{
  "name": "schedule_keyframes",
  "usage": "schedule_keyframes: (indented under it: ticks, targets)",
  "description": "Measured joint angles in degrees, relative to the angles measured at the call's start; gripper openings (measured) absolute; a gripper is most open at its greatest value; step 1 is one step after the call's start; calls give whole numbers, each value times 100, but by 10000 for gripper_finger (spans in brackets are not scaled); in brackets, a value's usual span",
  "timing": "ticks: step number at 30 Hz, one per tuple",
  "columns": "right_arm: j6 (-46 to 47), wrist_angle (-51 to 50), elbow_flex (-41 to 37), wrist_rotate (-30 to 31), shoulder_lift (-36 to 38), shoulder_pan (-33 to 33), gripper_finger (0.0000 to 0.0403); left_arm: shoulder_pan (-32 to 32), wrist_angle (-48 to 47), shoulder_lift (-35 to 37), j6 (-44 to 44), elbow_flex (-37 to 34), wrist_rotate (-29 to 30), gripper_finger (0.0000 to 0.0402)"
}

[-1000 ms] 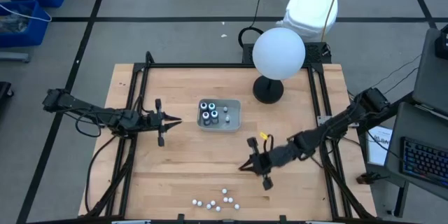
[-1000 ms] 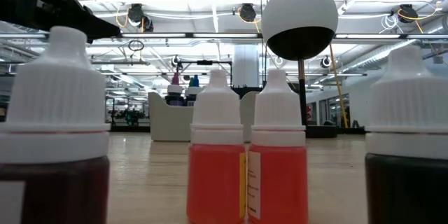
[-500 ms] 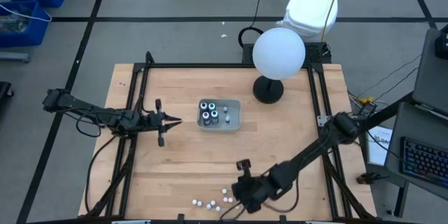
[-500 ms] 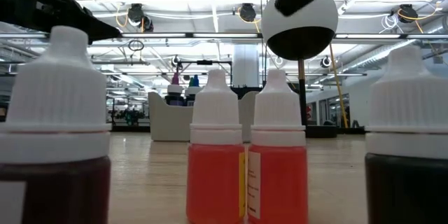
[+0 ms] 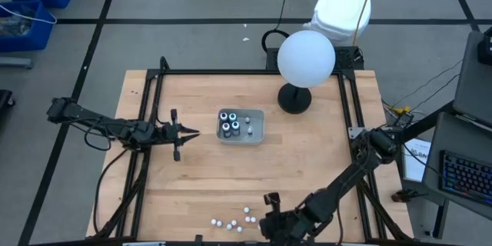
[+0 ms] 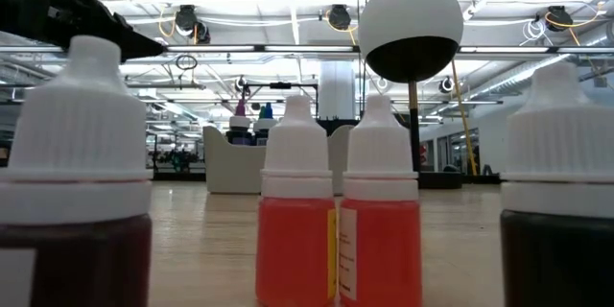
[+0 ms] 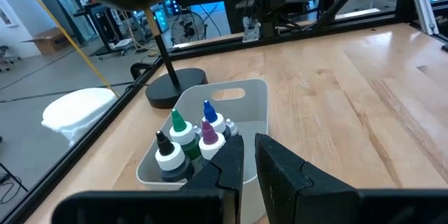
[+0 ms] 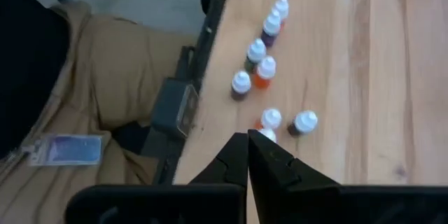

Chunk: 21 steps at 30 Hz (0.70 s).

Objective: Pick & Place food coloring
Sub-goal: Put the small red food coloring bottle into the gray bin

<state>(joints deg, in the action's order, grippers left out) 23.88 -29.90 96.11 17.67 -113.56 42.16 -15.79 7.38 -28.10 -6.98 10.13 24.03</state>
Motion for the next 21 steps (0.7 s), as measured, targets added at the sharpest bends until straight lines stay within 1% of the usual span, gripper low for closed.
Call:
schedule_keyframes:
  ticks: [5, 8, 10, 14, 21]
  targets:
    - [-249, 13, -26, -125, 0, 40, 3, 0, -14, -2, 0, 0, 0, 47]
    - [-329, 273, -233, -132, -4, 41, 5, 2, -31, -2, -1, 0, 1, 47]
    - [-371, 487, -387, -134, -17, 30, 16, 1, -31, 0, -2, 0, 1, 47]
    - [-372, 1038, -769, -274, -15, -1, 57, 2, -42, 0, -2, 0, 0, 47]
    - [-229, 1126, -795, -298, -9, -18, 146, 2, -159, -1, -2, 0, 0, 47]
